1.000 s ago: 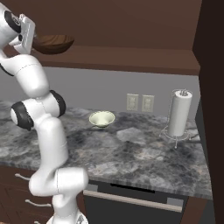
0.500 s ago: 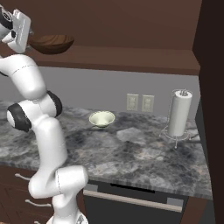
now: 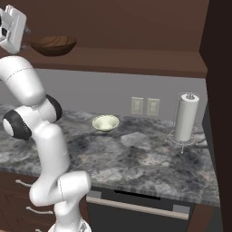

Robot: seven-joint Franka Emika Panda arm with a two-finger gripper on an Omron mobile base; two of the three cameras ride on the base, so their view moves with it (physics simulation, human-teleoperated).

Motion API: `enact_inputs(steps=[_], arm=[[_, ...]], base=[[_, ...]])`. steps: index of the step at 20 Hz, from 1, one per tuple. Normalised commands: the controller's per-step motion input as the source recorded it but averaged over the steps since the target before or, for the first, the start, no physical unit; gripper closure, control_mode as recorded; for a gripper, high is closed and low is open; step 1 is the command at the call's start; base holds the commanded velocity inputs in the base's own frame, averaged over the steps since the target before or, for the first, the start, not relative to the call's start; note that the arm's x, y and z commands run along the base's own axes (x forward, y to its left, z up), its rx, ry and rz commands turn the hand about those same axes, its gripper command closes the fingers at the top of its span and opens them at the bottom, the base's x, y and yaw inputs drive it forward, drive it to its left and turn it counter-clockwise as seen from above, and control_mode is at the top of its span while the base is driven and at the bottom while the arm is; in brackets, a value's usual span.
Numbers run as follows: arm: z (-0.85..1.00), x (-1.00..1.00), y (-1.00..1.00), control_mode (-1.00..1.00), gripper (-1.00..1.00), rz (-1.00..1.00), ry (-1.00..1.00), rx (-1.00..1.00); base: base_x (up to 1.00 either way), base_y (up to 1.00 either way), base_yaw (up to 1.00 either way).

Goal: Pick up the bowls on the counter and stack them on top of one another in the open cabinet. Place the smaller bowl on top of the larger bowl.

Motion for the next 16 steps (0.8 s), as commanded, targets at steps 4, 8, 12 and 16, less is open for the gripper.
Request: enact_inputs(steps=[4,8,12,16], arm=[[-0.1,-0.59,-0.26,-1.0,-1.0,-0.01,-0.06,0.0],[-0.21,-0.62,-0.27,-1.0,-1.0,0.0,-0.03,0.0],[-0.27,-0.62,-0.27,-1.0,-1.0,0.0,-0.02,0.0],[-0.31,-0.62,-0.27,-1.0,-1.0,0.0,-0.02,0.0]], base=[[0.0,0.0,0.0],[0.0,0.0,0.0],[0.0,0.0,0.0],[0.0,0.0,0.0]])
